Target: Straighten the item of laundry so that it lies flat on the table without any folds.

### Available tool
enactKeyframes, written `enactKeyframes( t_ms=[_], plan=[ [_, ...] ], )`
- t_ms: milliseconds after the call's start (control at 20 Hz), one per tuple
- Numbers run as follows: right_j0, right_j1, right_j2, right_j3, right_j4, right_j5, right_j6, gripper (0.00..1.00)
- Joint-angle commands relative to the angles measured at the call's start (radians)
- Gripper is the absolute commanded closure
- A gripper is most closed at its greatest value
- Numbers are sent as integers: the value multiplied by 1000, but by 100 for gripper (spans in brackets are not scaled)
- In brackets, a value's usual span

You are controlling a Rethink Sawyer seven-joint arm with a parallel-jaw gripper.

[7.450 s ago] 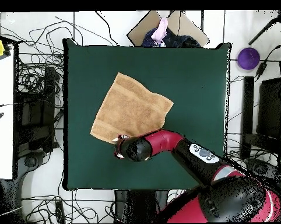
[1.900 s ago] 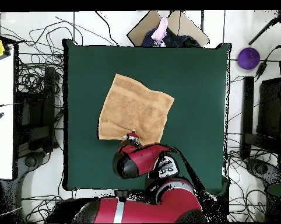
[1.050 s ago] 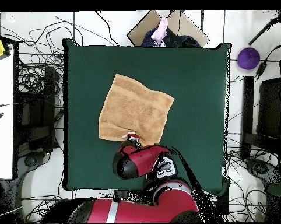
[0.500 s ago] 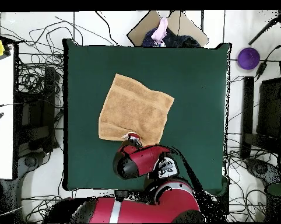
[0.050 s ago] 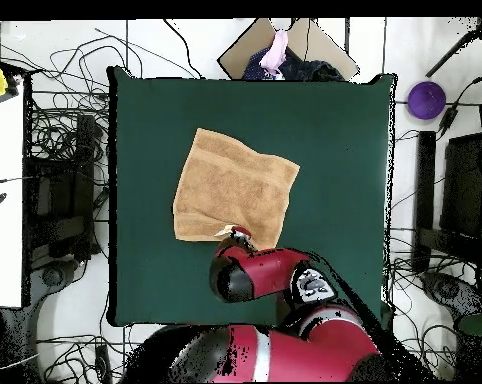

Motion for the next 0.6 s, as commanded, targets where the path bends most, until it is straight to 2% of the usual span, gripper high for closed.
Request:
enactKeyframes(
  t_ms=[50,150,600],
  plan=[
    [-90,101,174,-115,-105,182,-2,100],
    [-104,117,206,-128,-141,224,-51,100],
    [-115,124,290,-138,-238,321,-91,100]
  ],
)
